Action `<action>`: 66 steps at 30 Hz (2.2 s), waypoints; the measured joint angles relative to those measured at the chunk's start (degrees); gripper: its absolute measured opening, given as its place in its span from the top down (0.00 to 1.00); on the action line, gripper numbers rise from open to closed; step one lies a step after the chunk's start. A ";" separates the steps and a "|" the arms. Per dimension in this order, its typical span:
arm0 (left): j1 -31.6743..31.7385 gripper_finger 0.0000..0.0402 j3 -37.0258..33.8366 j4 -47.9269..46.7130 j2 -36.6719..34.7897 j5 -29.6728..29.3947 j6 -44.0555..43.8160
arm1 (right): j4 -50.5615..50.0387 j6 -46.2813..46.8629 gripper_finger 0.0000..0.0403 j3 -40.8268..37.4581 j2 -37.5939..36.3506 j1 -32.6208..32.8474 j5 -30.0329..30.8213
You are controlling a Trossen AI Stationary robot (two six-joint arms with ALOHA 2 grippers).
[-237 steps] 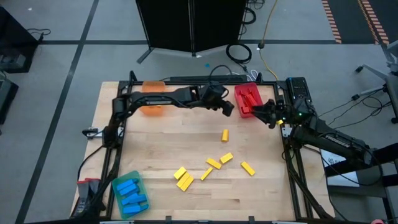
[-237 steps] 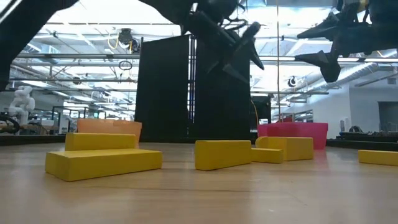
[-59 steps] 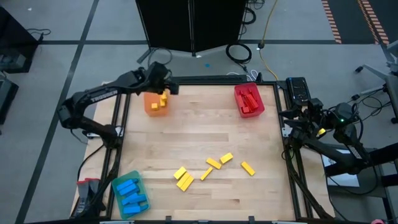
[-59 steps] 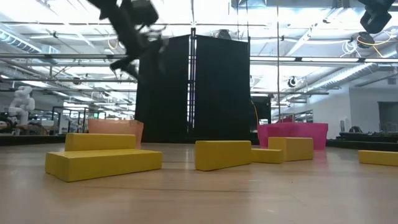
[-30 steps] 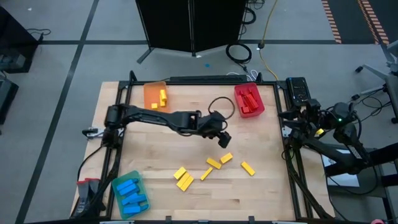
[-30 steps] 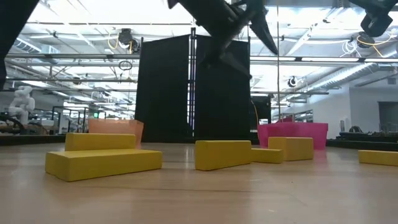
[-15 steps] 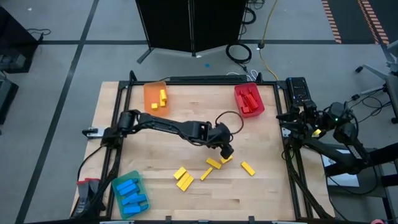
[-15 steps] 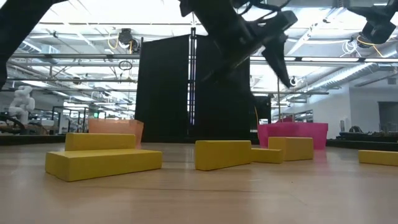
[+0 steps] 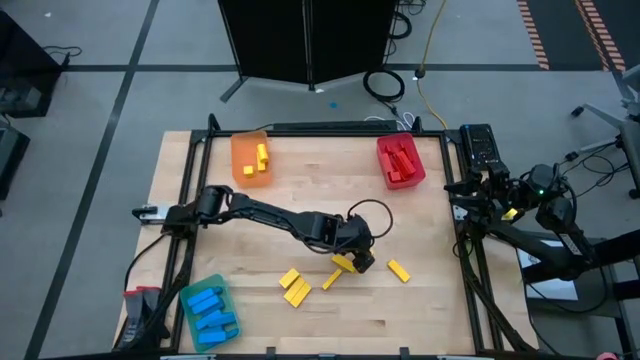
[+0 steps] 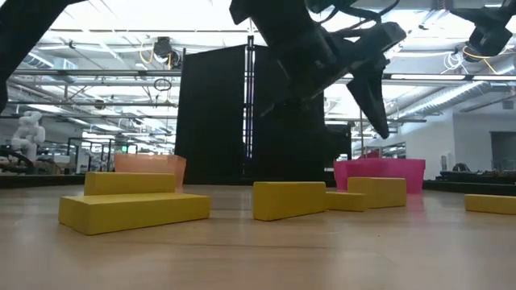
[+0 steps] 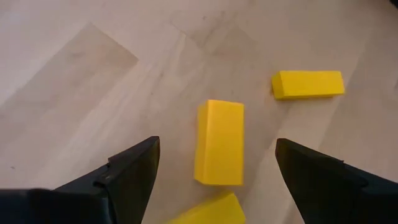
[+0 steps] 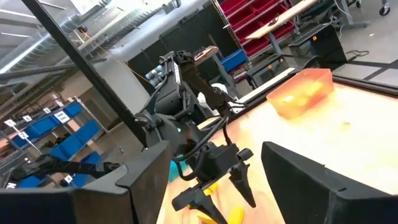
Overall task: Sort blocks
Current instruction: Put the yellow block into the orange transparent bin
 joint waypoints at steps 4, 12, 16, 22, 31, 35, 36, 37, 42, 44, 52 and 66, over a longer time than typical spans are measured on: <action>-0.04 0.19 0.02 0.11 1.00 -1.44 2.25 | 0.00 -0.08 0.38 0.00 0.00 0.00 0.02; -0.09 0.19 0.04 4.90 2.79 -2.44 3.95 | -0.78 0.89 0.38 0.00 0.00 0.02 -0.03; -0.27 0.19 -0.02 6.42 3.70 -2.02 3.92 | -1.05 0.82 0.38 0.00 0.00 0.02 -0.04; -0.97 0.19 -0.07 7.72 4.97 -0.29 4.91 | -1.51 0.39 0.38 0.00 0.00 0.02 -0.05; -1.49 0.19 0.14 9.50 8.51 0.74 4.82 | -2.02 0.29 0.38 0.00 0.00 0.02 -0.04; -1.42 0.23 0.39 7.50 9.29 1.47 4.78 | -2.05 0.29 0.38 0.00 0.00 0.02 -0.02; -1.42 0.26 0.42 7.01 9.38 1.52 4.80 | -2.08 0.29 0.38 0.00 0.00 0.02 0.02; -1.41 0.29 0.41 6.73 9.40 1.59 4.97 | -2.06 0.29 0.38 0.00 0.00 0.02 0.02; -0.67 0.54 0.23 5.92 9.15 1.74 3.42 | -2.01 0.42 0.38 0.00 0.00 0.02 0.11; -0.28 0.66 0.86 5.22 8.92 2.21 1.90 | -2.01 0.62 0.38 0.00 0.00 0.02 0.13; 2.23 0.66 6.47 1.84 8.56 2.49 4.35 | -2.01 2.97 0.38 0.00 0.00 0.02 0.23; 15.94 0.66 10.04 -38.98 -16.00 -25.12 16.01 | -1.92 5.49 0.38 0.00 0.00 0.02 0.22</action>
